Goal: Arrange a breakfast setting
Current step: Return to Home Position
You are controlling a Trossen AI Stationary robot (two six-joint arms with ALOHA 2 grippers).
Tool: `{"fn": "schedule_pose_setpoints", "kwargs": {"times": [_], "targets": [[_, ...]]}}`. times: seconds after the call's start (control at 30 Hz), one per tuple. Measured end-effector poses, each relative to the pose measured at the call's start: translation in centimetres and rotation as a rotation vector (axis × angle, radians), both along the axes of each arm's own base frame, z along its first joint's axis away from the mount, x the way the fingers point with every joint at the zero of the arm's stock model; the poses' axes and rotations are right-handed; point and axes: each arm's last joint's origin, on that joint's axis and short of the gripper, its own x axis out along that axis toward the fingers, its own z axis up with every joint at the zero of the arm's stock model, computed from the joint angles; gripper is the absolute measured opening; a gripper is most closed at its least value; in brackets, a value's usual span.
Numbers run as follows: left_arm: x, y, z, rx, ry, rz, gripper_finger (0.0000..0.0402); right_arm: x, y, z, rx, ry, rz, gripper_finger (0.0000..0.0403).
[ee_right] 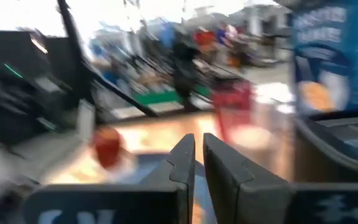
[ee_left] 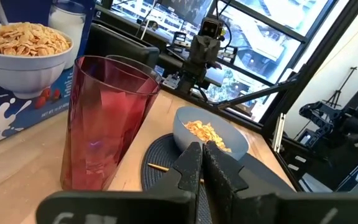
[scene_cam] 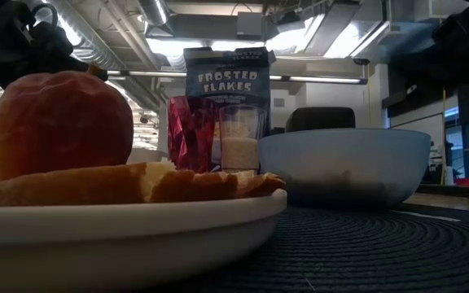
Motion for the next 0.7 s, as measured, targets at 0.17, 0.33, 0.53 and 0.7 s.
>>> {"fn": "schedule_pose_setpoints", "kwargs": {"times": [0.17, 0.33, 0.53, 0.7], "targets": [[0.0, 0.0, 0.0, 0.0, 0.0, 0.0, 0.001, 0.06, -0.48, -0.89, -0.211, 0.096, -0.176, 0.003], [0.0, 0.0, 0.0, 0.0, 0.0, -0.001, 0.001, 0.24, -0.73, -1.1, -0.356, 0.139, -0.254, 0.002], [0.0, 0.0, 0.01, 0.0, -0.001, -0.001, 0.001, 0.26, -0.6, -1.18, -0.36, 0.141, -0.21, 0.0014], [0.0, 0.0, 0.01, 0.0, -0.001, -0.002, 0.001, 0.26, -0.6, -1.18, -0.36, 0.142, -0.209, 0.0014]]}}
